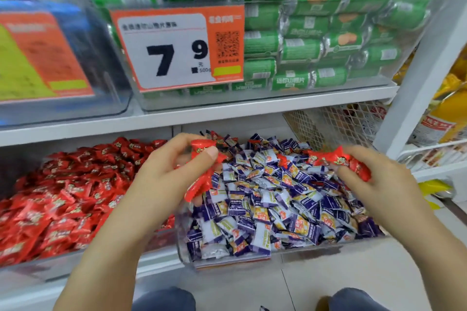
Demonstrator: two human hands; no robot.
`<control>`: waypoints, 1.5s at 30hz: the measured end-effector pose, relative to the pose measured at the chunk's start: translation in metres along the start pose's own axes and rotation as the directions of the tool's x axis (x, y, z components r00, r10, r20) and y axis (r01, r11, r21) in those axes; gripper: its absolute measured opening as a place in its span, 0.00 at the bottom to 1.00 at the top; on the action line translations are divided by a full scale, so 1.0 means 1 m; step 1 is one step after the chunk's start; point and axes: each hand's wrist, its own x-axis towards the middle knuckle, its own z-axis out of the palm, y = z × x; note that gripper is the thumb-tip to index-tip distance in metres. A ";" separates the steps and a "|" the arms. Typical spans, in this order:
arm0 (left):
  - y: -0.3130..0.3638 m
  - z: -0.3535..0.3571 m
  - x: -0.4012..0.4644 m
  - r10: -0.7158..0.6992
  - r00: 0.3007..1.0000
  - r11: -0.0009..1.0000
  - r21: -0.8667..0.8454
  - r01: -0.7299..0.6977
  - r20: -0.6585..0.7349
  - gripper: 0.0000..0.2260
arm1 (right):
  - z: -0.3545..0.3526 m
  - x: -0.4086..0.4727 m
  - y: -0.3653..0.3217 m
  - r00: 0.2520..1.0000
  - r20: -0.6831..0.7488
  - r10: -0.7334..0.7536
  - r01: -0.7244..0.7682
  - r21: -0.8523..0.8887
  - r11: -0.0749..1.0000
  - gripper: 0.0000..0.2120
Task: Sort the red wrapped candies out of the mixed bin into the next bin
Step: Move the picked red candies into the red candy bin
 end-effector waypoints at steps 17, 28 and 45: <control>-0.074 -0.165 -0.016 -0.108 0.878 0.895 0.339 0.289 -0.466 0.19 | 0.127 0.011 -0.274 0.806 0.432 -0.405 0.413 0.079 0.907 0.29; -0.076 -0.154 -0.015 -0.050 0.959 0.743 0.631 0.222 -0.279 0.20 | 0.068 -0.033 -0.144 0.936 0.122 -0.329 0.294 0.243 0.925 0.08; -0.080 -0.097 0.017 0.082 0.954 0.343 0.907 0.244 -0.287 0.25 | -0.016 -0.031 0.023 0.938 -0.266 0.222 -0.164 0.224 0.961 0.10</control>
